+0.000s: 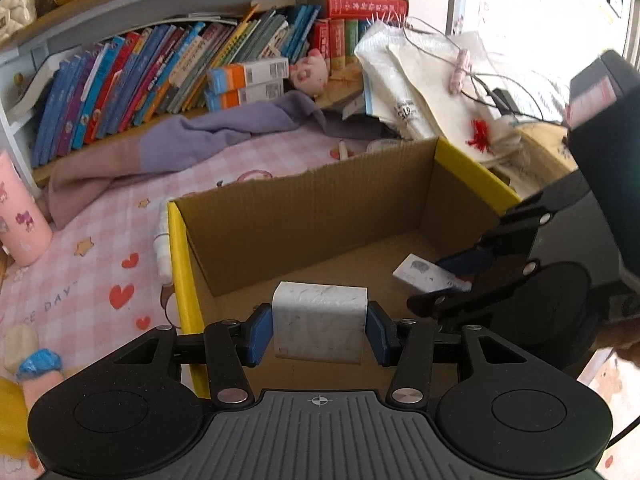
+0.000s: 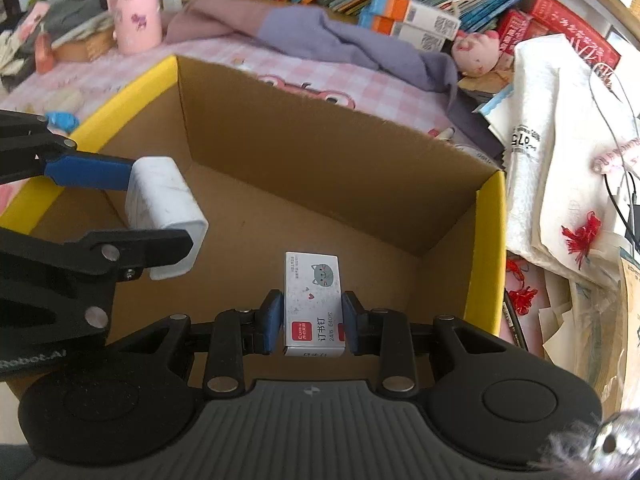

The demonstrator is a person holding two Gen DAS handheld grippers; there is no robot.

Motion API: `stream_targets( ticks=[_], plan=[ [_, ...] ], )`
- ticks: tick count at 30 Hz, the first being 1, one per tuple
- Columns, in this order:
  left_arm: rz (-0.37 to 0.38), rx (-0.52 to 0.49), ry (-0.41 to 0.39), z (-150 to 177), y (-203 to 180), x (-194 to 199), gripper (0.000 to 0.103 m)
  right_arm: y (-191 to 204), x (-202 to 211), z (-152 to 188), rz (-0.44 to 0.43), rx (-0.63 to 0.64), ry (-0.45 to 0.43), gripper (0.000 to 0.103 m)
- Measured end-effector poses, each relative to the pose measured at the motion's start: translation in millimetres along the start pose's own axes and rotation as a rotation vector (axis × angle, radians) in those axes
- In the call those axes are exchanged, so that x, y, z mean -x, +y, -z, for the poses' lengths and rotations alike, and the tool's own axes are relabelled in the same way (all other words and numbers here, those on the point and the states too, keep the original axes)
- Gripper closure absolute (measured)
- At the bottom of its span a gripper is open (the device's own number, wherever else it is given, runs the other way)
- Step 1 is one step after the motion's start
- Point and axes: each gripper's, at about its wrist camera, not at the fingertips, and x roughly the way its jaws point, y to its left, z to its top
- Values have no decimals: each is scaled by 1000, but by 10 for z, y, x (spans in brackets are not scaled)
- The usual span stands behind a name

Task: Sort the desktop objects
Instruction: 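Open the left tool over the yellow box while the right tool releases the small box, then withdraw both open tools from the yellow box back over the table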

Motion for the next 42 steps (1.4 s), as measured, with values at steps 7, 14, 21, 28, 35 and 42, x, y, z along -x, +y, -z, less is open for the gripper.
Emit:
stream_targets(
  ticks=[7,14,21,28,35,42],
  plan=[
    [-1,19,-11,24,15,31,54,12,-19,-14,3,4,27,69],
    [12,2,-93,24,-21,284,47,14,120,8,2,-1,-11,61],
    [-12,14,-177,60,-49,667,38,81,464,85,11,-9,-99,45],
    [-21,110,-233,233,-13,1073,36,160,936,280,33,-87,-254,36],
    [-74,204,-289,476,63,1361,28,317,1252,590,53,-250,-384,36],
    [-149,170,-273,803,64,1447,22,504,1322,873,108,-310,-391,30]
  ],
)
